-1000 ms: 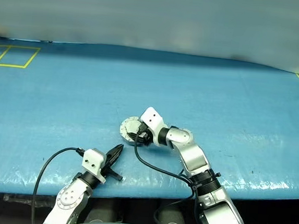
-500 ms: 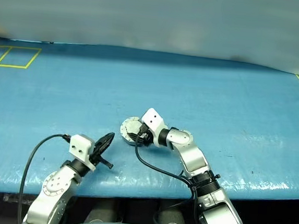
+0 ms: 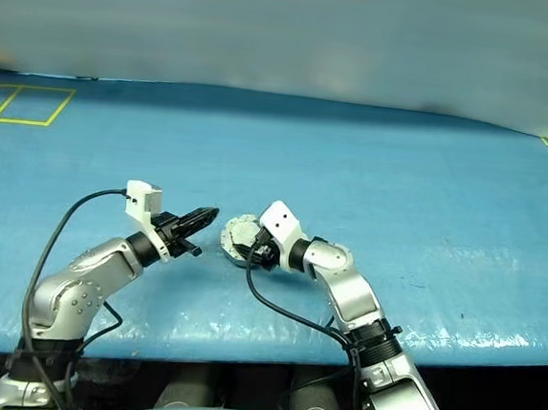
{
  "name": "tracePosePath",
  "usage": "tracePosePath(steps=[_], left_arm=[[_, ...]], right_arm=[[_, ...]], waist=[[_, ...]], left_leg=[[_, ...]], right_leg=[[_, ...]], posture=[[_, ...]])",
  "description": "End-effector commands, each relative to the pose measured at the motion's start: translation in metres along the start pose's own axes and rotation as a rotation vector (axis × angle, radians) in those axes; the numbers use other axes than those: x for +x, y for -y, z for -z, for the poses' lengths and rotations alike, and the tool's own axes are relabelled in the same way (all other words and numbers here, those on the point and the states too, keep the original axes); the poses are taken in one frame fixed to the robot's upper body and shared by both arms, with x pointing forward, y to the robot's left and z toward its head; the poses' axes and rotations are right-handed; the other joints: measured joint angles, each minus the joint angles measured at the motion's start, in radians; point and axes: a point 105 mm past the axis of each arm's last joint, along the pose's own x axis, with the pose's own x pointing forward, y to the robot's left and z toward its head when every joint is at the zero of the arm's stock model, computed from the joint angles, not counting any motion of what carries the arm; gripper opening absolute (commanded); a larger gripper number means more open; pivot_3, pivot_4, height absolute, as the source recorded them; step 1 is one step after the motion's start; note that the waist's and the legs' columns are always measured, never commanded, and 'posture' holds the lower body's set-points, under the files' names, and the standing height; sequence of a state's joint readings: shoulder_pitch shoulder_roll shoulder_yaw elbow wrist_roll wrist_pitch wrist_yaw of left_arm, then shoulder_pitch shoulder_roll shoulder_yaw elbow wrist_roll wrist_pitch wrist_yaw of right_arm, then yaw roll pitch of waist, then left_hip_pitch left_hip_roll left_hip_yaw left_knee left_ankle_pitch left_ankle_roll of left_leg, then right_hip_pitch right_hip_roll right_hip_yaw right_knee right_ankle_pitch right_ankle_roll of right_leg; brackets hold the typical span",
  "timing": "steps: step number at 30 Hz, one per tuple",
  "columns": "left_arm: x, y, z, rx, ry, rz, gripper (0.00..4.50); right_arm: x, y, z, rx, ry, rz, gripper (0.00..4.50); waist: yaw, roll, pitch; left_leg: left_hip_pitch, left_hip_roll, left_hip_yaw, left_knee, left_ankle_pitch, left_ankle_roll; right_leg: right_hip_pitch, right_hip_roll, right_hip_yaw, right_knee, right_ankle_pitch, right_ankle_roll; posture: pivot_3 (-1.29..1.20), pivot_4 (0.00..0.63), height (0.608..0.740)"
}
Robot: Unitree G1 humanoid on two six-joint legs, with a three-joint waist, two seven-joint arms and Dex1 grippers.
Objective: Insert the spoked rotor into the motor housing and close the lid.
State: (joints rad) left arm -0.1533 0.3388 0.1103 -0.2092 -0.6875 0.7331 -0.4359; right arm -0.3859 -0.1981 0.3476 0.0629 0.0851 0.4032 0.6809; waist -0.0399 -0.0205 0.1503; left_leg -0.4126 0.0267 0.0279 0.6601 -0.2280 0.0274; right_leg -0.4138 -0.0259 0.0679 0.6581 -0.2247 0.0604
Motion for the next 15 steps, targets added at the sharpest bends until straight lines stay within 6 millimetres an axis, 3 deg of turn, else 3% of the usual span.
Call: tracePosePath(steps=[1,14,15], left_arm=[[0.007,0.002,0.003,-0.004,-0.024,0.008,0.00],[0.017,0.006,0.035,0.028,-0.179,0.014,0.00],[0.016,0.006,0.035,0.033,-0.180,0.013,0.00]], right_arm=[[0.000,-0.005,0.010,0.025,-0.033,-0.007,3.02],[-0.004,-0.013,0.010,0.072,-0.014,-0.025,3.02],[-0.006,-0.014,0.009,0.078,-0.007,-0.020,3.37]], waist=[[0.000,0.000,0.000],[0.004,-0.001,0.000],[0.005,-0.001,-0.001]], left_leg=[[0.000,0.000,0.000,0.000,0.000,0.000],[0.000,0.001,-0.001,-0.001,0.000,-0.001],[0.000,0.001,-0.001,-0.001,0.000,-0.001]], right_leg=[[0.000,0.000,0.000,0.000,0.000,0.000],[0.000,-0.001,0.000,0.000,0.000,-0.002],[0.000,-0.001,0.000,-0.001,0.000,-0.002]], posture=[[0.00,0.150,0.740],[0.00,0.150,0.740],[0.00,0.150,0.740]])
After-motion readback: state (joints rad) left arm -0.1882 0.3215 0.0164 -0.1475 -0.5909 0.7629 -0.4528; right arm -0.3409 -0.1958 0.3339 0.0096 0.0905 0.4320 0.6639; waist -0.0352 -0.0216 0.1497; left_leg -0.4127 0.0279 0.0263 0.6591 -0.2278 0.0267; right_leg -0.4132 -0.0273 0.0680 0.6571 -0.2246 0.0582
